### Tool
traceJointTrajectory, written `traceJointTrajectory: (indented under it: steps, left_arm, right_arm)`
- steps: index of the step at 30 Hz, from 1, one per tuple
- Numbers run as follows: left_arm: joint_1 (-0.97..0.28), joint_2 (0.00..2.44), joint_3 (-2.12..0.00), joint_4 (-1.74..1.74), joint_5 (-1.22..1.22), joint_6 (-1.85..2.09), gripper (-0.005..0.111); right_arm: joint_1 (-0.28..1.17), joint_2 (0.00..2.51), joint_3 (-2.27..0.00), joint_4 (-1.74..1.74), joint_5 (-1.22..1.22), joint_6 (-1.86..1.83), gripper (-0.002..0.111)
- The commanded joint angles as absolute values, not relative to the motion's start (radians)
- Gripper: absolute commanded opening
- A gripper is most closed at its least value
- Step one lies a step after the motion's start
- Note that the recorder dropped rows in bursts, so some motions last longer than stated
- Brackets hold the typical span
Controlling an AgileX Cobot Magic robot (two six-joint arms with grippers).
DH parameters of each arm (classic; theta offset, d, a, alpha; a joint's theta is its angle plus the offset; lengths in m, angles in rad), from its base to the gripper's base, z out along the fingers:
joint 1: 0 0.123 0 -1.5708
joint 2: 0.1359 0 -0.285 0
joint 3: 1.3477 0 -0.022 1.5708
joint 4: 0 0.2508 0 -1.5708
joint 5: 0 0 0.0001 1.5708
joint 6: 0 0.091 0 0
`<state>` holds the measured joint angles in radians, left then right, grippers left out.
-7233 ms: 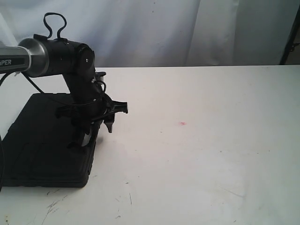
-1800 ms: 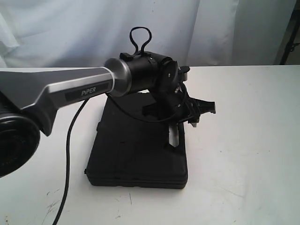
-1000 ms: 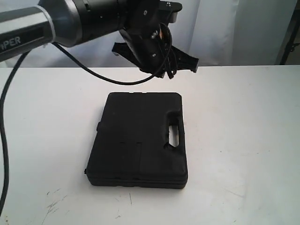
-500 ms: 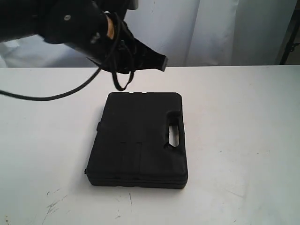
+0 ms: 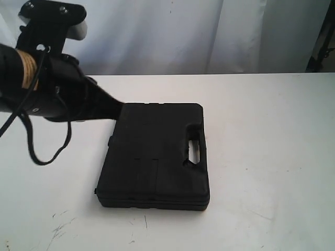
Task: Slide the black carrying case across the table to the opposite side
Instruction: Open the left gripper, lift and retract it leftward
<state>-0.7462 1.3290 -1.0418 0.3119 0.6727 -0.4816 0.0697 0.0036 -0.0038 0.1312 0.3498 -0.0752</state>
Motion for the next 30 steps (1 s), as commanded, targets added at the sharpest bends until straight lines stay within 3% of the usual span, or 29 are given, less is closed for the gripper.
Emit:
traceJointTrajectory:
  steps: [1,19,24,30]
  left_arm:
    - [-0.746,1.291,-1.024,0.326,0.783,-0.488,0.0]
    - [-0.733,1.25,-0.973,0.572,0.907,-0.612,0.0]
    - [-0.633,1.129,-0.836,0.538,0.798,-0.671,0.0]
    - [-0.402,0.83,-0.56,0.482,0.514,-0.671,0.0]
  right_arm:
    - [0.071,0.0,0.0,0.121,0.347,-0.076,0.0]
    - [0.071,0.0,0.0,0.121,0.347,-0.076,0.0]
    - [0.071,0.0,0.0,0.121,0.347,-0.076,0.0]
    - [0.071,0.0,0.0,0.121,0.347,-0.076,0.0]
